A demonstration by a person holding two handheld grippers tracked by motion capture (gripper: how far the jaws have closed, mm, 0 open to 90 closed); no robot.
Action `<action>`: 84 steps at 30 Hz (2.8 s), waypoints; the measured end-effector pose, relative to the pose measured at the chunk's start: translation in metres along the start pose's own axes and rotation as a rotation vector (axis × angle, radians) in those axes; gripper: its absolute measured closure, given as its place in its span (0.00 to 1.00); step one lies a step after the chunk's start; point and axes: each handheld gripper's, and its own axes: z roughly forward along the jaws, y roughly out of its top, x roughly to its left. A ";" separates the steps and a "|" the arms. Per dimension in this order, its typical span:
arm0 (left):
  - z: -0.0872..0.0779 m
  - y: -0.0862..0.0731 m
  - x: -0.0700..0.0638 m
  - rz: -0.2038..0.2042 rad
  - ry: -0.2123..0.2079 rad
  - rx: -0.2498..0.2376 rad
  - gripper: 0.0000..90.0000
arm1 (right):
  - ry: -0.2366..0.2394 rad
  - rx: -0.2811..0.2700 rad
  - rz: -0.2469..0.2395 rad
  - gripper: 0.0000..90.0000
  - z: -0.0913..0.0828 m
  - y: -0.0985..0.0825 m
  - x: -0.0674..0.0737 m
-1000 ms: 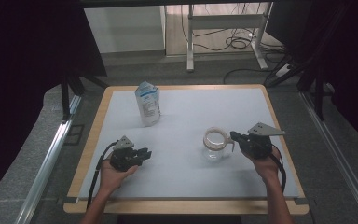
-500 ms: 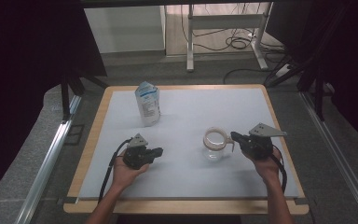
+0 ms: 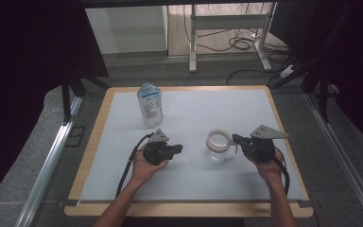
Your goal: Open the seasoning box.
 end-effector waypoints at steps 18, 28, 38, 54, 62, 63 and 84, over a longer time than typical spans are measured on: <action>0.020 0.019 -0.014 0.034 -0.026 0.002 0.98 | -0.010 -0.009 0.009 0.99 -0.003 -0.001 -0.003; 0.027 0.031 -0.021 0.052 -0.037 -0.007 0.98 | -0.014 -0.010 0.013 0.99 -0.003 -0.003 -0.005; 0.032 0.046 -0.030 0.086 -0.055 -0.018 1.00 | -0.011 -0.009 0.018 0.99 -0.003 -0.003 -0.005; 0.039 0.057 -0.037 0.102 -0.087 -0.008 1.00 | -0.012 -0.011 0.009 0.99 -0.004 -0.005 -0.002; 0.039 0.058 -0.036 0.099 -0.105 -0.012 1.00 | -0.002 -0.005 0.036 0.94 -0.020 -0.019 0.003; 0.039 0.058 -0.037 0.100 -0.105 -0.011 1.00 | -0.001 -0.007 0.044 0.93 -0.022 -0.022 0.003; 0.043 0.078 -0.050 0.129 -0.117 -0.005 1.00 | 0.057 0.108 0.053 0.65 -0.003 -0.069 0.026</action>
